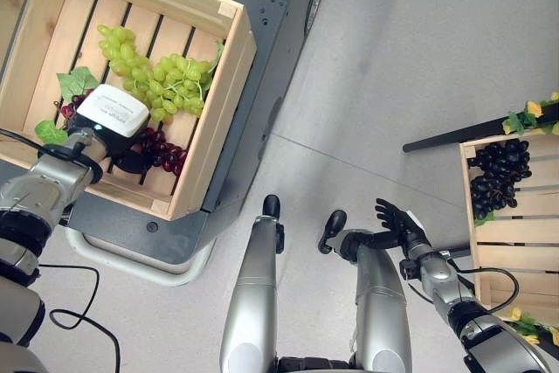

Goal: Pick up the fruits from the basket on one side to the basket on the other side

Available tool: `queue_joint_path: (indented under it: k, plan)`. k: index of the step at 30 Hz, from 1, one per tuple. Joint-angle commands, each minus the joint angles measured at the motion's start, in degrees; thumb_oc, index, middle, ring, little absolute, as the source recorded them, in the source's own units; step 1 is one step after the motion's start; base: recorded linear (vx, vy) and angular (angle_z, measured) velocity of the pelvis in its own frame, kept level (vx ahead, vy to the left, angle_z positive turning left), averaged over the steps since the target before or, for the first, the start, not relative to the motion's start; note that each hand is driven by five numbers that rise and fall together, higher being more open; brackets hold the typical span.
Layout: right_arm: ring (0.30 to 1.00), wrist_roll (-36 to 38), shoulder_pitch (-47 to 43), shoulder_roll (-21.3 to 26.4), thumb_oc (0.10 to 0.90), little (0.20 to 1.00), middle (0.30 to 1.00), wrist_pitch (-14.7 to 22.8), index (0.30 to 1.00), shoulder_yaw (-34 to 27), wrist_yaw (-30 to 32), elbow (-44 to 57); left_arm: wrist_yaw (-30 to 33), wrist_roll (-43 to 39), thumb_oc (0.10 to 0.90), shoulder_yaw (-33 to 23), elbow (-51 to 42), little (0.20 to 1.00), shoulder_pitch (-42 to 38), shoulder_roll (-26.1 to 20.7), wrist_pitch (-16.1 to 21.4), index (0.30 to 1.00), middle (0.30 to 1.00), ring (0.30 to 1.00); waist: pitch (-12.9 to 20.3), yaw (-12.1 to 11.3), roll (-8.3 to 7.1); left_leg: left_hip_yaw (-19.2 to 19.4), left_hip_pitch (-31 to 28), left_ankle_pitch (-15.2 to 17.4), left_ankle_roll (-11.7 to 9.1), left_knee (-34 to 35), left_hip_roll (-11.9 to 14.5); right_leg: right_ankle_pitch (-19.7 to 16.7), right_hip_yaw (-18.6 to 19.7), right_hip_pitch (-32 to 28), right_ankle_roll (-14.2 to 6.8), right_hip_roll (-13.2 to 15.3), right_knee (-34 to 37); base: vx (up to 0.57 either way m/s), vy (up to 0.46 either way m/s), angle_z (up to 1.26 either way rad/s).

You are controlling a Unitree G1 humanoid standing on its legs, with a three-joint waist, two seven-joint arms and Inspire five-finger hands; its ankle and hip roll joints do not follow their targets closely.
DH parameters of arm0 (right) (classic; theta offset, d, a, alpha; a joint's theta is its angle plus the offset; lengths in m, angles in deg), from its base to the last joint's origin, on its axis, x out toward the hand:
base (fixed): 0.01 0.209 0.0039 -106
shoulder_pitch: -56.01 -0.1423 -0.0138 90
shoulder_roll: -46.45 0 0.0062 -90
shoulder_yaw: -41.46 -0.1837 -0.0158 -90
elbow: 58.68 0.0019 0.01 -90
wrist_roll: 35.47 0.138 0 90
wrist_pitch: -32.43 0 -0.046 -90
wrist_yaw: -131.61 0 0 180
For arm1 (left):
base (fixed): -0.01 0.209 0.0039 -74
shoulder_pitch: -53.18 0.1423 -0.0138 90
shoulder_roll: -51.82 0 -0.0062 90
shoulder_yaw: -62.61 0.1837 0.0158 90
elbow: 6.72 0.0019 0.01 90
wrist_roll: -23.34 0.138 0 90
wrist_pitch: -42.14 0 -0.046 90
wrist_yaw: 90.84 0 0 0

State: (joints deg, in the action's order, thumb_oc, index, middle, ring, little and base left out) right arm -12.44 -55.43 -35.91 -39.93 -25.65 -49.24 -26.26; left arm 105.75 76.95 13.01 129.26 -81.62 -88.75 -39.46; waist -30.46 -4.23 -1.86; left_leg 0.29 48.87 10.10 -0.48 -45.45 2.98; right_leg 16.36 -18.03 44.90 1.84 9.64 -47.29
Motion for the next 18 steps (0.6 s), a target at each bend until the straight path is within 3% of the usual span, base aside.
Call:
queue_joint_path:
  k: [1, 8, 14, 18]
  plan:
    - [0.9, 2.81, 3.48, 1.99, 0.8, 0.9, 0.9, 3.97, 0.9, -1.55, 2.51, 3.08, 5.75, 0.89, 0.4, -4.39, 4.53, 0.3, -0.79, -2.4, -1.75, 0.3, 0.3, 0.3, 0.66, -0.73, 1.43, 6.8, -6.53, 3.81, 4.46, 5.29, -2.88, -3.58, 1.87, -4.49, -2.08, -1.12, 3.9, 0.04, 0.008, 0.01]
    - [0.9, 1.83, 3.88, 1.99, 0.8, 0.9, 0.9, 4.09, 0.9, -2.53, 3.58, 3.94, 5.86, -1.13, 0.4, -5.41, -0.38, 0.3, 1.37, -3.51, 3.07, 0.3, 0.3, 0.3, 0.66, -0.97, 2.33, 7.13, -10.12, 3.99, 4.47, 6.68, -3.24, -3.41, 2.09, -7.49, -2.52, -0.76, 4.8, 0.0, 0.0, 0.0]
    - [0.9, 2.2, 4.11, 2.04, 0.8, 0.9, 0.9, 4.61, 0.9, -3.37, 3.77, 3.79, 6.17, -7.04, 0.4, -6.39, -3.42, 0.3, 2.78, -4.11, 3.53, 0.3, 0.3, 0.3, 0.66, -1.25, 2.96, 7.18, -14.0, 4.18, 4.72, 7.9, -3.67, -3.23, 2.17, -10.71, -2.92, -0.21, 5.25, 0.01, -0.006, -0.03]
    - [0.9, 3.5, 4.77, 1.45, 0.8, 0.9, 0.9, 5.81, 0.9, -3.91, 3.58, 5.0, 11.43, -21.09, 0.4, -11.88, -3.12, 0.3, 6.49, -3.85, 2.76, 0.3, 0.3, 0.3, 0.66, -1.63, 3.26, 6.79, -18.63, 4.42, 4.81, 9.02, -4.09, -3.24, 2.6, -14.77, -3.31, 0.05, 6.42, 0.0, -0.011, -0.02]
